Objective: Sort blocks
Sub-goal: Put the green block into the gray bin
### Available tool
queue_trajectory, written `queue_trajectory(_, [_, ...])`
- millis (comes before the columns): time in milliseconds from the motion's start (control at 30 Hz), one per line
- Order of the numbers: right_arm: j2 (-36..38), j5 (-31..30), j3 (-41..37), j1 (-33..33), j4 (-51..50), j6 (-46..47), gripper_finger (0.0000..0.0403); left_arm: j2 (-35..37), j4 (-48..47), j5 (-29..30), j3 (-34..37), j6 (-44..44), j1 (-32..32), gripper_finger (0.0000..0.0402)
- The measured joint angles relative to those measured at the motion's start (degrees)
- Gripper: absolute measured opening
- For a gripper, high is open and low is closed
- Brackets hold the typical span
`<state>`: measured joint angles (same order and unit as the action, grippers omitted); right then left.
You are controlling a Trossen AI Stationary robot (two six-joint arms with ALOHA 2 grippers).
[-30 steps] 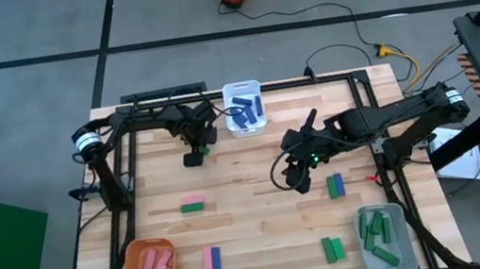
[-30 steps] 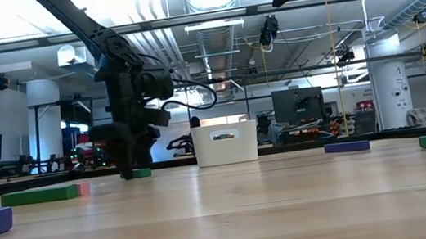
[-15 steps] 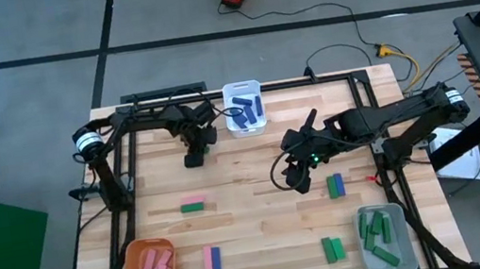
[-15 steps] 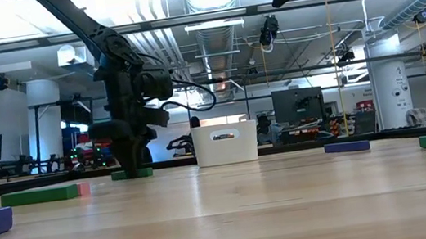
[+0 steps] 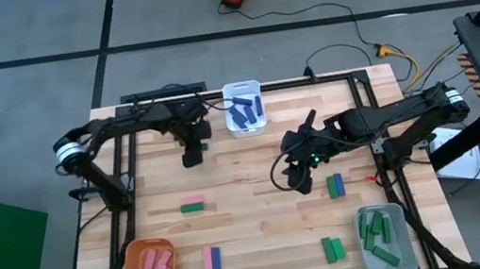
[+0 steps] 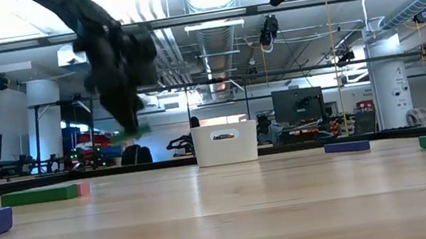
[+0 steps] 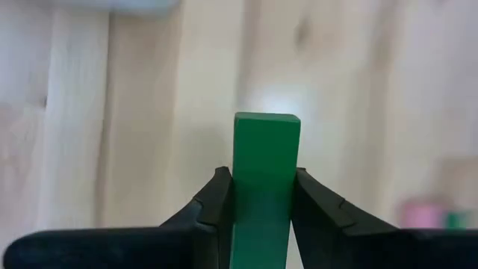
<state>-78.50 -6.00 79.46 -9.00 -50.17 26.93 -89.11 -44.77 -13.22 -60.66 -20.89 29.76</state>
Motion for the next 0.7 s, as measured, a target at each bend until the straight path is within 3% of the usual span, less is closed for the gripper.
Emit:
queue_trajectory(233, [0.0, -0.1, 0.0, -0.8, 4.2, -15.1, 0.0152, 8.5, 0.2, -8.4, -2.7, 13.1, -4.2, 0.0083])
queue_trajectory(433, [-0.3, -0.7, 0.6, -1.2, 9.9, -25.0, 0.0159, 10.5, 1.4, -20.3, -8.2, 22.2, -11.1, 0.0084])
queue_trajectory(700, [-0.3, -4.6, 0.8, -3.6, 18.3, -33.8, 0.0199, 7.0, 2.7, -22.1, -18.8, 25.7, -22.7, 0.0084])
